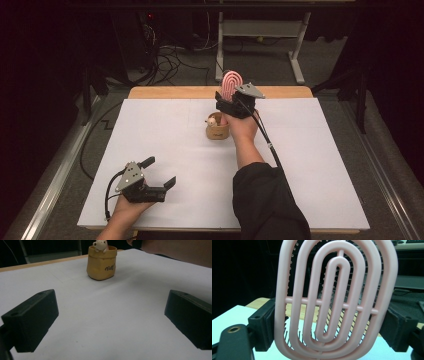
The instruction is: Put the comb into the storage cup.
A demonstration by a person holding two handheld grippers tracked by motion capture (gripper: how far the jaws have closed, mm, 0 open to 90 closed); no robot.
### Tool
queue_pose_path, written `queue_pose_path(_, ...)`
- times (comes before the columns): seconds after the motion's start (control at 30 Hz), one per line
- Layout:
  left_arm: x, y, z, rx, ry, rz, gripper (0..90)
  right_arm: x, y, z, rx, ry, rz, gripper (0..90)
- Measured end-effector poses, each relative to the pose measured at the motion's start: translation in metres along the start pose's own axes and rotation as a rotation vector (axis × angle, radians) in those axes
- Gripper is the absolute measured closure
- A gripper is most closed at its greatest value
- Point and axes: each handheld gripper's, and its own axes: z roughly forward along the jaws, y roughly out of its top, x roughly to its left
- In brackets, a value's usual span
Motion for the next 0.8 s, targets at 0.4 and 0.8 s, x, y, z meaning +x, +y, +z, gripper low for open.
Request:
queue_pose_path(0.4,0.0001,-0.0003,0.0006,0.009,-0.001,-0.002,0.0,-0.0022,0.0,0.0007,0.003,-0.005,-0.004,14.2)
queue_pose_path(0.8,0.0004,-0.0006,0.0007,0.01,-0.001,-0.003,0.0,-0.003,-0.0034,0.0033,0.024,-0.01,-0.012,13.1)
